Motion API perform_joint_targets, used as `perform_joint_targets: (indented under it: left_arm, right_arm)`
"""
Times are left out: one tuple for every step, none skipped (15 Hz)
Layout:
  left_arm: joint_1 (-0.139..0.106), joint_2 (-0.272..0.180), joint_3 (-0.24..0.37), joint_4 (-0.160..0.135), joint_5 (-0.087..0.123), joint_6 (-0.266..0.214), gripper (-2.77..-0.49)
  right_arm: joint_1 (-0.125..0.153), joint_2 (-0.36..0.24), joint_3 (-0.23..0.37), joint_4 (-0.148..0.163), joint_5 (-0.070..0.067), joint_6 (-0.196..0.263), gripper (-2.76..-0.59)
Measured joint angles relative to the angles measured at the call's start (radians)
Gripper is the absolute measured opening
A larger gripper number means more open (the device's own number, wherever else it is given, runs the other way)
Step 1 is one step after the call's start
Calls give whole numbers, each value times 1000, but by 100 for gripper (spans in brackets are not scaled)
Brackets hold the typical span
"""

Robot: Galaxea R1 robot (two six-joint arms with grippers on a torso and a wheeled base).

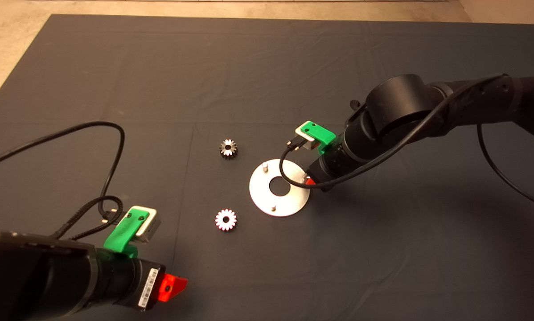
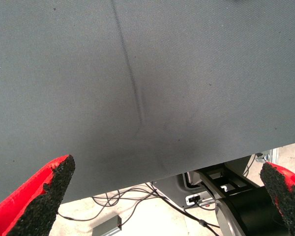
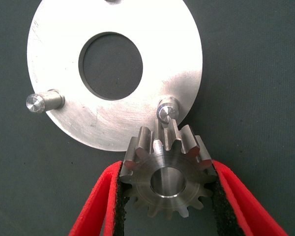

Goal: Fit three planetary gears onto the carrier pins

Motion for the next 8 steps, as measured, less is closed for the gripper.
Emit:
perform_joint_targets:
  left_arm:
    - [0, 0, 0, 0, 0, 0, -51]
    - [0, 0, 0, 0, 0, 0, -51]
    - [0, 0, 0, 0, 0, 0, -51]
    - [0, 0, 0, 0, 0, 0, -51]
    - [0, 0, 0, 0, 0, 0, -51]
    - [0, 0, 0, 0, 0, -1, -51]
    - [0, 0, 0, 0, 0, 0, -51]
    - [0, 0, 0, 0, 0, -1, -51]
  right_arm:
    - [-1, 1, 0, 0, 0, 0, -236]
    - [-1, 6, -1, 0, 0, 0, -236]
    - [-1, 11, -2, 0, 0, 0, -236]
    - [-1, 17, -3, 0, 0, 0, -236]
    - [-1, 24, -6, 0, 0, 0, -236]
    - [-1, 31, -10, 0, 1, 0, -237]
    - [-1, 37, -18, 0, 6, 0, -236]
    - [-1, 44, -32, 0, 9, -1, -237]
